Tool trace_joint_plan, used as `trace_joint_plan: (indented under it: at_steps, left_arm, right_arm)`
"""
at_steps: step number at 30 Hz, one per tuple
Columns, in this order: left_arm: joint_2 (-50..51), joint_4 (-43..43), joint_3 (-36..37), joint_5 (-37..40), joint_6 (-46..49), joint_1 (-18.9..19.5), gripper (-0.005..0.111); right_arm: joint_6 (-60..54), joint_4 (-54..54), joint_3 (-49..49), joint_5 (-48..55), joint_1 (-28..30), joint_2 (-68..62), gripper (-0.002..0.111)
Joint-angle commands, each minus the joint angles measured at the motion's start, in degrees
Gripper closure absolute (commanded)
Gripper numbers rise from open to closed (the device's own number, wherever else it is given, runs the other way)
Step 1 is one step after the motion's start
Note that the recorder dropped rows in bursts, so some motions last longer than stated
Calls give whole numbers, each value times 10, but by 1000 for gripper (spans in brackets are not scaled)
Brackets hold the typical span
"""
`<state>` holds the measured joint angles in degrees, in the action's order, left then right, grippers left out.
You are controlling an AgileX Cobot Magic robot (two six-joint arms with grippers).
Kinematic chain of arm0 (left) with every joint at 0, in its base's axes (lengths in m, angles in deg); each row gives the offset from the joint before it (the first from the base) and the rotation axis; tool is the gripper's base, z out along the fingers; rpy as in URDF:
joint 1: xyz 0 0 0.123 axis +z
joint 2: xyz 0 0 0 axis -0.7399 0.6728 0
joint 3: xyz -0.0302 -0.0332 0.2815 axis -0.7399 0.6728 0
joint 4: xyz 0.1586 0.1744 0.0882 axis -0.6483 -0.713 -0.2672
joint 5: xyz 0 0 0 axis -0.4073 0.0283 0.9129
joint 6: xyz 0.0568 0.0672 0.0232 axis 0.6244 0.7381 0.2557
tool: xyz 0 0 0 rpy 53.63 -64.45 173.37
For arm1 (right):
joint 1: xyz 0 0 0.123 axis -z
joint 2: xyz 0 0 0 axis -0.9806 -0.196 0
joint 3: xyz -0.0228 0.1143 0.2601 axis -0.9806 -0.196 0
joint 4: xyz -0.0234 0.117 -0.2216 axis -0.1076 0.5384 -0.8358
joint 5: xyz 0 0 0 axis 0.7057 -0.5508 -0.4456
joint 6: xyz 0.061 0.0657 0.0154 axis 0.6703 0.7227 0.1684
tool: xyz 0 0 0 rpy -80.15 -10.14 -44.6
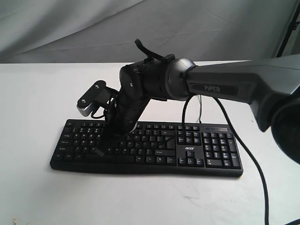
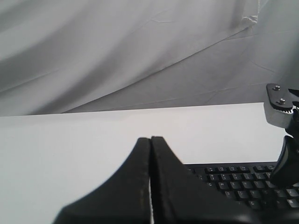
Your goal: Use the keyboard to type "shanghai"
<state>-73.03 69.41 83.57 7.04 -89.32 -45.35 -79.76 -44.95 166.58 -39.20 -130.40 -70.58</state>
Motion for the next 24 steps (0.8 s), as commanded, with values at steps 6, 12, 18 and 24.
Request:
trace_joint_plan:
  at_steps: [6,12,18,24]
  left_arm:
    - [-1,0,1,-3,-2,-4,107]
    - [-1,0,1,-3,-2,-4,107]
    - [-1,0,1,-3,-2,-4,107]
    - [-1,0,1,-3,-2,-4,107]
  right_arm:
    - [-4,2,-7,-5,3,3,108]
    - [-5,2,-7,-14,3,3,108]
    - [-6,9,-14,-21,3,-12,108]
    - [-12,11,-9,-14,3,-9,108]
